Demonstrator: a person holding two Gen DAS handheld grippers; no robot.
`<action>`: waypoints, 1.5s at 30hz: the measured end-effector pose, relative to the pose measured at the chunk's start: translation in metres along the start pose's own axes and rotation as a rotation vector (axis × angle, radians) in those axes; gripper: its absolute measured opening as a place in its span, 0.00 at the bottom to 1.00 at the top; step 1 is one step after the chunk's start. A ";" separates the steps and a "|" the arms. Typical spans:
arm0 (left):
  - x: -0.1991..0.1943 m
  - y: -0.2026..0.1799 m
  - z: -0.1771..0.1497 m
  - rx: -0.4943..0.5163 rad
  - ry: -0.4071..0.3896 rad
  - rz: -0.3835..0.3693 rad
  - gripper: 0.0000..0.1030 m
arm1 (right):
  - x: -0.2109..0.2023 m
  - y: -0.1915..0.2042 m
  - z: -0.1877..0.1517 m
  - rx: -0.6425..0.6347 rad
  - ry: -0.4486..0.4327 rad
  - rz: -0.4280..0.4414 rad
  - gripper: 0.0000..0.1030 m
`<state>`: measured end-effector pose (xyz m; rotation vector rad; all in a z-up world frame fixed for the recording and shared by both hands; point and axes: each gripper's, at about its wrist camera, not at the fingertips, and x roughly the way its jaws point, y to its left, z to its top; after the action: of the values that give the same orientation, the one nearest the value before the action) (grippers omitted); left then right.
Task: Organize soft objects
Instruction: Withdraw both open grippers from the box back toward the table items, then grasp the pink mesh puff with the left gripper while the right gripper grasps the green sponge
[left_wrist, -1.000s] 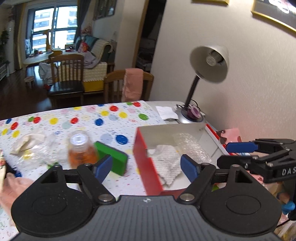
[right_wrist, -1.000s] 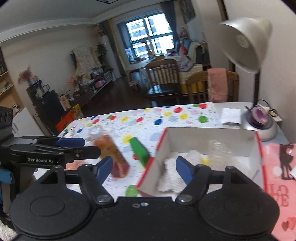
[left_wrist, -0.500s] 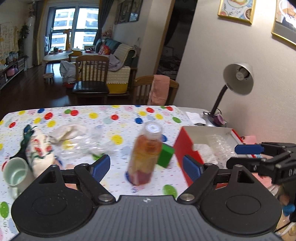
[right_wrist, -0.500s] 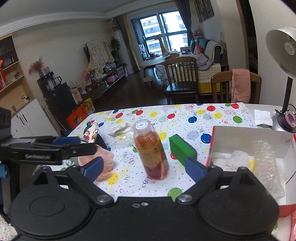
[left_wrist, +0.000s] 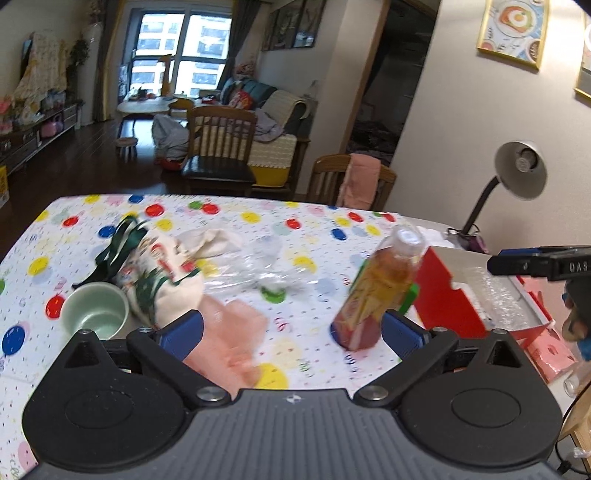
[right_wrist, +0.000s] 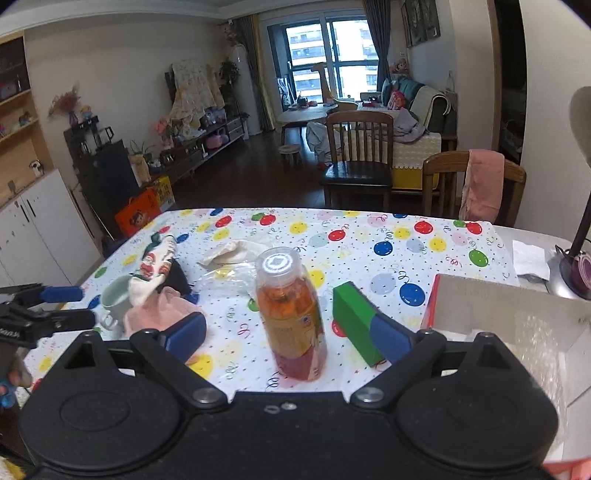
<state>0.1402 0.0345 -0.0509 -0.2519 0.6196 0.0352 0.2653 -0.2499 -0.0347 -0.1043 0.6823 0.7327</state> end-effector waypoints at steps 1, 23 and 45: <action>0.002 0.005 -0.002 -0.011 0.003 0.005 1.00 | 0.004 -0.003 0.002 -0.003 0.004 -0.008 0.93; 0.082 0.032 -0.053 -0.065 0.082 0.250 1.00 | 0.154 -0.066 0.043 -0.195 0.324 0.040 0.85; 0.132 0.042 -0.066 -0.097 0.149 0.239 0.99 | 0.193 -0.084 0.045 -0.275 0.484 0.229 0.74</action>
<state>0.2053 0.0538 -0.1885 -0.2753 0.7949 0.2790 0.4485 -0.1857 -0.1288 -0.4721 1.0619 1.0340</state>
